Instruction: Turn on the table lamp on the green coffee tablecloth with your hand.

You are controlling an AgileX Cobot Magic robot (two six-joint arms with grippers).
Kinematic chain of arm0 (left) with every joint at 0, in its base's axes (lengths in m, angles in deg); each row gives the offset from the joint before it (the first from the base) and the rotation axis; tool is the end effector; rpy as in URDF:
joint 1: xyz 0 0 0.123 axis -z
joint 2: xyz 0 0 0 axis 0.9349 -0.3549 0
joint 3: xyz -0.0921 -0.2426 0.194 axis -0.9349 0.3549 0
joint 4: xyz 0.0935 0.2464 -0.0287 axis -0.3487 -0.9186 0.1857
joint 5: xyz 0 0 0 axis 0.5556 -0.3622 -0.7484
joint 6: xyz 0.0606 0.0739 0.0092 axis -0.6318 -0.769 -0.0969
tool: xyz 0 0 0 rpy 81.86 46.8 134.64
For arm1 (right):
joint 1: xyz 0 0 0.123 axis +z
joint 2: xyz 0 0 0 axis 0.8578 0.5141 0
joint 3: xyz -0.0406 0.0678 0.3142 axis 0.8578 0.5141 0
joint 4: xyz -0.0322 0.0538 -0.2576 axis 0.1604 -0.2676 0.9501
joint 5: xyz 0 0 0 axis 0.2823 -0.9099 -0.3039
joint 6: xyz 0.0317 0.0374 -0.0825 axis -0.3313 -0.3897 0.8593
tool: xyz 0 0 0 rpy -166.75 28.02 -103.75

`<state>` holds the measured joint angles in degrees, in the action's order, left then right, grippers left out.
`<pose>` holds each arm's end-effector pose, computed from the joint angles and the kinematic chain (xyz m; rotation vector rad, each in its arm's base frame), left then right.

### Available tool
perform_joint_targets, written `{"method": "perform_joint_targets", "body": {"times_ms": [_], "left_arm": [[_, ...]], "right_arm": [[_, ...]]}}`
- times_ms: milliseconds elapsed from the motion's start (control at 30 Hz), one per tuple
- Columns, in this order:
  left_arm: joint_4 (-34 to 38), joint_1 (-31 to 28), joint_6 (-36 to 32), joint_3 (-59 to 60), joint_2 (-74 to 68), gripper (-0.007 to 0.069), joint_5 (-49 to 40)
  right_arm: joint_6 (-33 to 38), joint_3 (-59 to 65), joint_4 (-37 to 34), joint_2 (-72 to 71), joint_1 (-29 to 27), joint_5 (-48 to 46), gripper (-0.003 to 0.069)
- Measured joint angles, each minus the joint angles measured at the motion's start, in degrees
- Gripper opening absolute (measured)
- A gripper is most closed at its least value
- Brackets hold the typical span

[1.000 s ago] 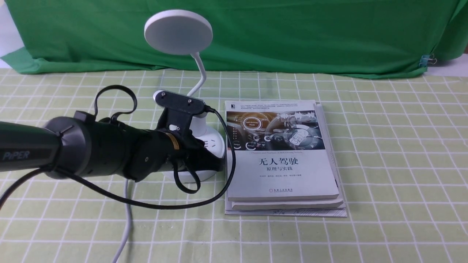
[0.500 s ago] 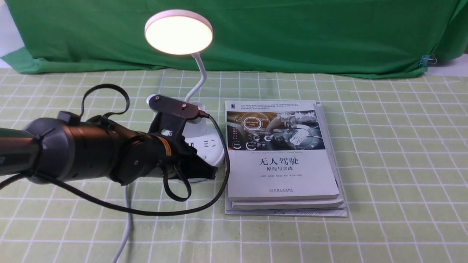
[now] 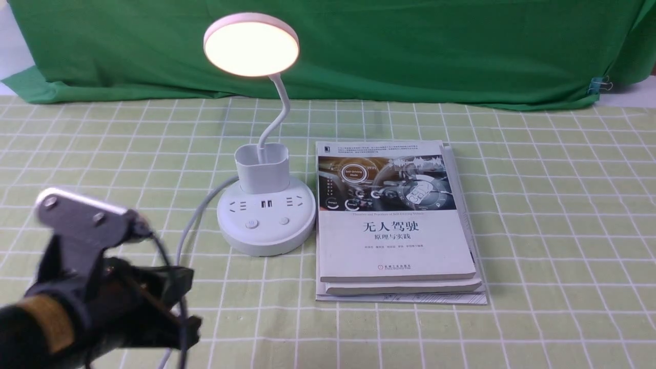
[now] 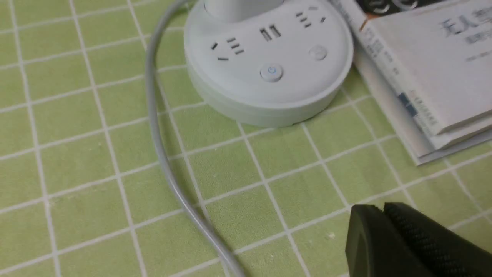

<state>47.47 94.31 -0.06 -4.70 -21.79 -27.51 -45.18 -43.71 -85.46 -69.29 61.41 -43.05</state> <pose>0.1423 -0.0664 0.2455 0.3933 2.0829 -0.2980 0.0345 0.0047 0.1892 -0.1539 1.7081 -0.0222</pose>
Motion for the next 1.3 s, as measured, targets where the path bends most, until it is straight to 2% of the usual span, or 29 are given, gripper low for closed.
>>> {"method": "perform_joint_targets", "body": {"times_ms": [133,367,867,967,1033,1200,1300], "left_arm": [[-0.1,0.0,-0.1,7.2,18.5,0.0019,1.0],[-0.2,0.0,-0.3,8.8,36.7,0.0020,1.9],[-0.3,0.0,-0.4,9.2,40.9,0.0022,3.8],[-2.1,-0.1,-0.9,9.6,40.9,0.0022,3.9],[-3.8,-1.4,-1.7,9.8,41.0,0.0022,2.0],[-5.6,-13.3,-2.2,15.7,45.0,0.0024,-3.5],[-5.7,-17.8,-2.7,18.6,47.5,0.0026,-6.0]], "right_arm": [[0.0,0.0,0.0,0.0,0.0,0.0,0.0245],[0.0,0.0,0.0,0.0,0.0,0.0,0.0245],[0.0,0.0,0.0,0.0,0.0,0.0,0.0245],[0.0,0.0,0.0,0.0,0.0,0.0,0.0245],[0.0,0.0,0.0,0.0,0.0,0.0,0.0245],[0.0,0.0,0.0,0.0,0.0,0.0,0.0245],[0.0,0.0,0.0,0.0,0.0,-0.1,0.0245]]}}
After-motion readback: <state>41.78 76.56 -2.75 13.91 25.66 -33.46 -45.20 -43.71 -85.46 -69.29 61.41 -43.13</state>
